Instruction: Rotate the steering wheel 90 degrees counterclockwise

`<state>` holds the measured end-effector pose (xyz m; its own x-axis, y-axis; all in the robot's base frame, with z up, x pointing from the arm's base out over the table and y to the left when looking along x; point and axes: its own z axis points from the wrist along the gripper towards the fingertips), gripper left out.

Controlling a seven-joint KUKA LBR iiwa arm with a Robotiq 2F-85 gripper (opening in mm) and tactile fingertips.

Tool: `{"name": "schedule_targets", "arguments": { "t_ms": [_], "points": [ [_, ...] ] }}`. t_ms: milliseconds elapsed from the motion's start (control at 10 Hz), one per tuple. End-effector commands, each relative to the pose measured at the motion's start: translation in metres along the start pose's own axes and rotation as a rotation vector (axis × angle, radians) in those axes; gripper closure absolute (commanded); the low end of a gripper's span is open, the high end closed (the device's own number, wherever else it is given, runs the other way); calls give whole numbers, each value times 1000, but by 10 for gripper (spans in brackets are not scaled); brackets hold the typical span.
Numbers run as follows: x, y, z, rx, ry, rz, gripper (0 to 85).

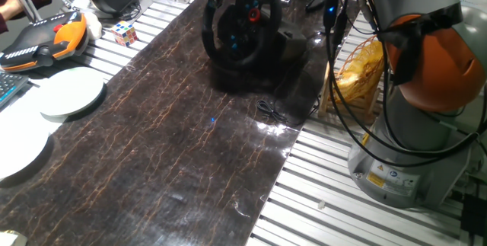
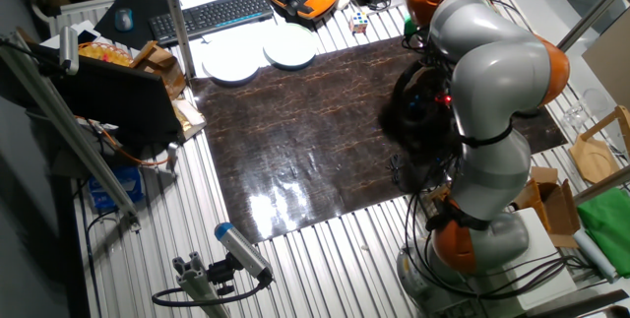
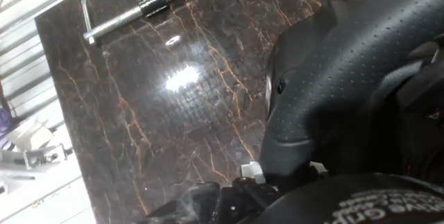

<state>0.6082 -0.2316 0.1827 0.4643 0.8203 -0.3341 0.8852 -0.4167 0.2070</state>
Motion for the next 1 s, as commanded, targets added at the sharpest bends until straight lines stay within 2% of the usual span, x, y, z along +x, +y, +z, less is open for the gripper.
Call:
{"name": "schedule_targets", "arguments": {
  "t_ms": [0,100,300,600,700,900],
  "points": [
    [0,1,0,-4,5,1,353],
    [0,1,0,-4,8,1,307],
    [0,1,-1,-9,6,1,283],
    [-1,3,-3,-26,-3,0,150],
    [-3,4,-7,-33,-7,3,130],
    [-10,6,-19,-36,-6,16,147]
  ]
}}
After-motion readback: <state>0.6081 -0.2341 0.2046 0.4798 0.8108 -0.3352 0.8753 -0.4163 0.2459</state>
